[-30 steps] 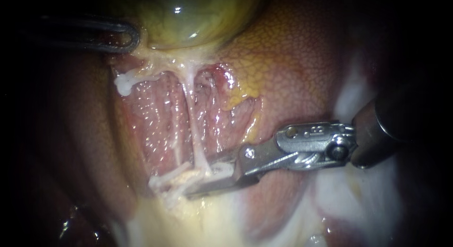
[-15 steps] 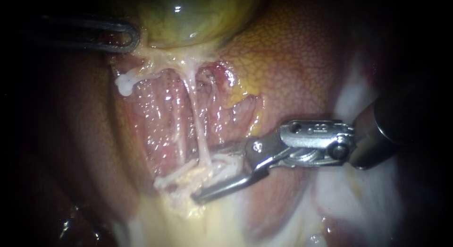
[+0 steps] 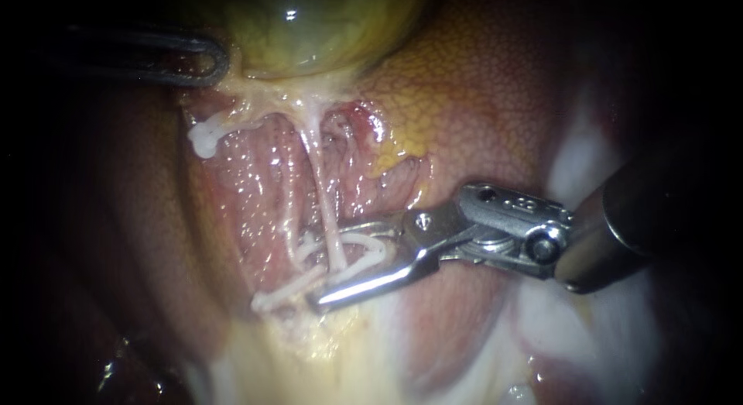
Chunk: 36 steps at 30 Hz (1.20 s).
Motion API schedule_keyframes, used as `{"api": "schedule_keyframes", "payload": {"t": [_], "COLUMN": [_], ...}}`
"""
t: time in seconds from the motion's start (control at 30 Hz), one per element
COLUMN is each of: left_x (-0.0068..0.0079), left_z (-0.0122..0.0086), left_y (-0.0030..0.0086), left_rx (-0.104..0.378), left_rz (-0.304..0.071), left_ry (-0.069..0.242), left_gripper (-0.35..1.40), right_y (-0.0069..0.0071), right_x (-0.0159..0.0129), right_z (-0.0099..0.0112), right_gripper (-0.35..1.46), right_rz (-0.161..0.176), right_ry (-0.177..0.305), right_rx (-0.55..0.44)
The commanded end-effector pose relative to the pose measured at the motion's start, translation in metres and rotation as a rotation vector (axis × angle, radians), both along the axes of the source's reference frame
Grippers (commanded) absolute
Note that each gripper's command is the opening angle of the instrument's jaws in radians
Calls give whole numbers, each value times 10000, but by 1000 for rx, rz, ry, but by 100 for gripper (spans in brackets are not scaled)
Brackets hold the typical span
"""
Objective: Clipping first clip right tube
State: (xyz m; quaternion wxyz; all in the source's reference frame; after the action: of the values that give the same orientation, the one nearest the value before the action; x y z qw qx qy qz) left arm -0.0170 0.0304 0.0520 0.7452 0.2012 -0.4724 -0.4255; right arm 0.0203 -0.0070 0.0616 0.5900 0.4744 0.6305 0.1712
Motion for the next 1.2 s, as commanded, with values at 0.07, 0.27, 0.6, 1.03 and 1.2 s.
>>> {"api": "schedule_keyframes", "payload": {"t": [0.07,0.27,0.6,1.03,1.2], "left_x": [0,0,3,3,3], "left_z": [0,0,4,4,5], "left_y": [0,0,2,2,2], "left_rx": [0,0,-2,-3,-3], "left_rz": [0,0,-3,-3,-3], "left_ry": [0,-1,3,3,3], "left_gripper": [-35,-35,-35,-35,-35], "right_y": [-1,-15,-9,2,4], "right_x": [0,-2,2,3,2], "right_z": [-3,-18,-34,-35,-32], "right_gripper": [49,45,30,-35,-35], "right_rz": [-12,-60,-56,-39,-43], "right_ry": [30,77,64,8,-15], "right_rx": [28,67,88,149,177]}}
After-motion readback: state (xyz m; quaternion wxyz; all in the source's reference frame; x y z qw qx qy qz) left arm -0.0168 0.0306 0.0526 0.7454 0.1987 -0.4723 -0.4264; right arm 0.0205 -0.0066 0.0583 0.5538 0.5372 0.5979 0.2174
